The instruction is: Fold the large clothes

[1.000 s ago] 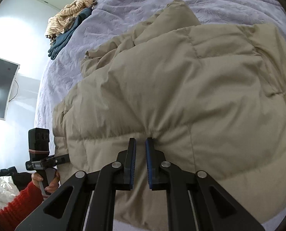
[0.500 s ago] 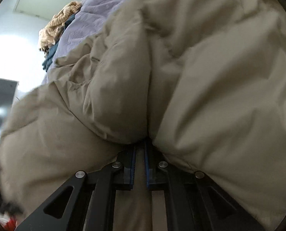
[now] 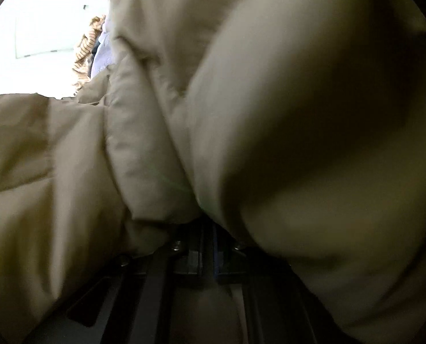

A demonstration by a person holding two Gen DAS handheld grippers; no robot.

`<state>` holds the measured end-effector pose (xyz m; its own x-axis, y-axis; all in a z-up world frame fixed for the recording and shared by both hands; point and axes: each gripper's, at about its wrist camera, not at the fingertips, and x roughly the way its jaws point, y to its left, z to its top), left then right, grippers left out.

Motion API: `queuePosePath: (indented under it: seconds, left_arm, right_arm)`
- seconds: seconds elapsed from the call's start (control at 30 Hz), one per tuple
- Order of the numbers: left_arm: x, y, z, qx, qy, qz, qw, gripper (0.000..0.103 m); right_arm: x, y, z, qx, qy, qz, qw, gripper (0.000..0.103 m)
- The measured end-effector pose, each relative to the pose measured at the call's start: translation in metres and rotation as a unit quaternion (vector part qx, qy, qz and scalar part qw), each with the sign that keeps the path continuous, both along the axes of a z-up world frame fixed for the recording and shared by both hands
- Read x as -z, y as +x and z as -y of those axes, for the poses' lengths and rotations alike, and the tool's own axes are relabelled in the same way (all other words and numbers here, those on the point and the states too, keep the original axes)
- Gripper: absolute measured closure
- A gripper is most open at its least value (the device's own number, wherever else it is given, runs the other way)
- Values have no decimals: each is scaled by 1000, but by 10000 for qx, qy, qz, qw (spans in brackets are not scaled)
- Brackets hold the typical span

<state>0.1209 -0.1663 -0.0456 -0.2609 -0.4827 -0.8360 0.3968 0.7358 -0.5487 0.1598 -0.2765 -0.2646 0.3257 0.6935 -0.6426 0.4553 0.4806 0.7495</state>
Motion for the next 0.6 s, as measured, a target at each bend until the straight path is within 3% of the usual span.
queuePosePath:
  seconds: [0.17, 0.23, 0.27, 0.3, 0.43, 0.47, 0.5, 0.6]
  left_arm:
    - [1, -11, 29, 86, 294, 181, 9994, 73]
    - [3, -17, 47, 152, 238, 234, 9993, 63]
    - [7, -20, 54, 200, 115, 220, 9995, 46]
    - [11, -23, 65, 254, -51, 203, 9995, 36]
    - [37, -29, 99, 266, -488, 85, 9984, 34]
    - [46, -28, 107, 224, -616, -41, 9978, 32]
    - [49, -26, 112, 206, -697, -113, 9973, 22]
    - [56, -29, 141, 203, -808, -112, 9965, 18]
  right_arm:
    - [-50, -31, 52, 110, -479, 228, 9985, 100]
    - [-65, -53, 78, 308, -684, 231, 9969, 96]
    - [-72, -64, 90, 427, -772, 168, 9960, 95]
    - [-77, -76, 103, 553, -857, 74, 9948, 95]
    - [-96, -130, 147, 955, -1136, -124, 9888, 95]
    - [-101, -142, 154, 996, -1187, -141, 9878, 95]
    - [-105, -154, 158, 994, -1249, -152, 9871, 95]
    - [-114, -175, 156, 799, -1396, -165, 9868, 95]
